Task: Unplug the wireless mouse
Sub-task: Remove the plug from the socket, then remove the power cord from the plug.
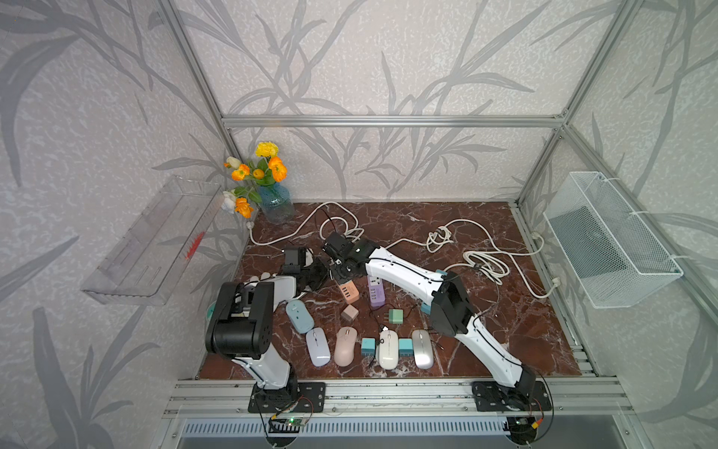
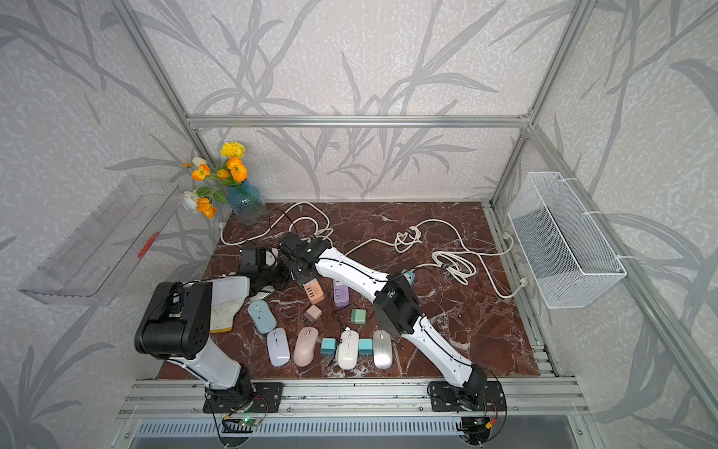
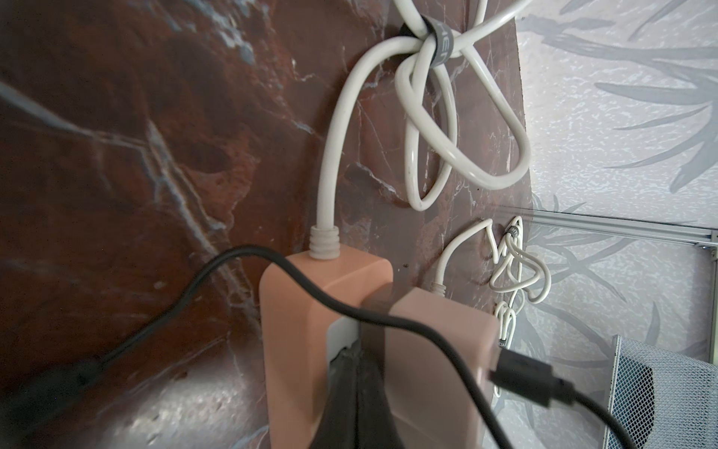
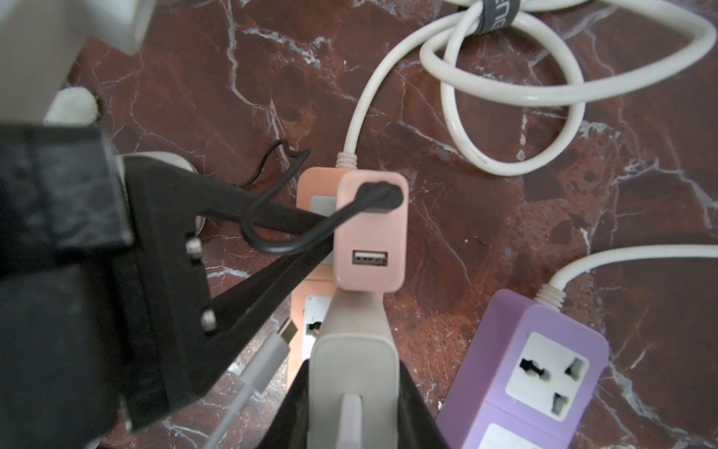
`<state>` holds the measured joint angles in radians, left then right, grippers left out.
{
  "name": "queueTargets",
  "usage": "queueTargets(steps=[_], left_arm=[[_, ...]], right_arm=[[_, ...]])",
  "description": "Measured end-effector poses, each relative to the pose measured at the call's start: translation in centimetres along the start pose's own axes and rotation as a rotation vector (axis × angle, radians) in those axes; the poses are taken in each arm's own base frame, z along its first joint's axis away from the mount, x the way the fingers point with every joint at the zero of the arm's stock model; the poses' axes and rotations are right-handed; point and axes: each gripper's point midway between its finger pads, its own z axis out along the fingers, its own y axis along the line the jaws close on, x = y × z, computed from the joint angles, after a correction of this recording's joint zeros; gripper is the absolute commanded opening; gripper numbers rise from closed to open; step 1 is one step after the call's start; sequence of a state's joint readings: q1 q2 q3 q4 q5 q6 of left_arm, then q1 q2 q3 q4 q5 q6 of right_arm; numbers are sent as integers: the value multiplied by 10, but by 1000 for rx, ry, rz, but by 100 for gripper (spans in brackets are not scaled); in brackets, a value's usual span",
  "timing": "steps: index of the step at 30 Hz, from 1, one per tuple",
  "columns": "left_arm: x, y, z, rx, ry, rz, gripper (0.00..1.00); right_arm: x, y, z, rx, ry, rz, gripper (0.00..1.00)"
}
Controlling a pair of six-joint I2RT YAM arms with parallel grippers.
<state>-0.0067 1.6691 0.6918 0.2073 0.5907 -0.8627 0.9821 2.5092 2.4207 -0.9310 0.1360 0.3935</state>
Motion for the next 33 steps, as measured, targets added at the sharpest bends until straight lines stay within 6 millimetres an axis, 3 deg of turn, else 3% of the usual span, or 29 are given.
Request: queueTargets(steps=[4, 8, 11, 20, 24, 28, 33], left_arm=[[0, -1, 1, 4, 1, 2, 0], [0, -1, 1, 5, 1, 5, 0], [0, -1, 1, 5, 0, 8, 0], [-1, -5, -3, -1, -3, 20, 0], [9, -2, -16, -60, 9, 20, 11], [20, 2, -34, -124, 30, 19, 32], [14, -27, -58, -96, 11, 89, 50]], right_arm=[[-2, 2, -6, 23, -14, -34, 0], [-13, 18, -26, 14, -66, -50, 0], [-8, 24, -35, -7, -51, -43, 0], [-12, 7, -43, -39, -35, 8, 0], [-10, -8, -69, -62, -42, 30, 0], [-25, -14, -110, -126, -113, 58, 0], [-41, -25, -147, -205, -198, 110, 0]])
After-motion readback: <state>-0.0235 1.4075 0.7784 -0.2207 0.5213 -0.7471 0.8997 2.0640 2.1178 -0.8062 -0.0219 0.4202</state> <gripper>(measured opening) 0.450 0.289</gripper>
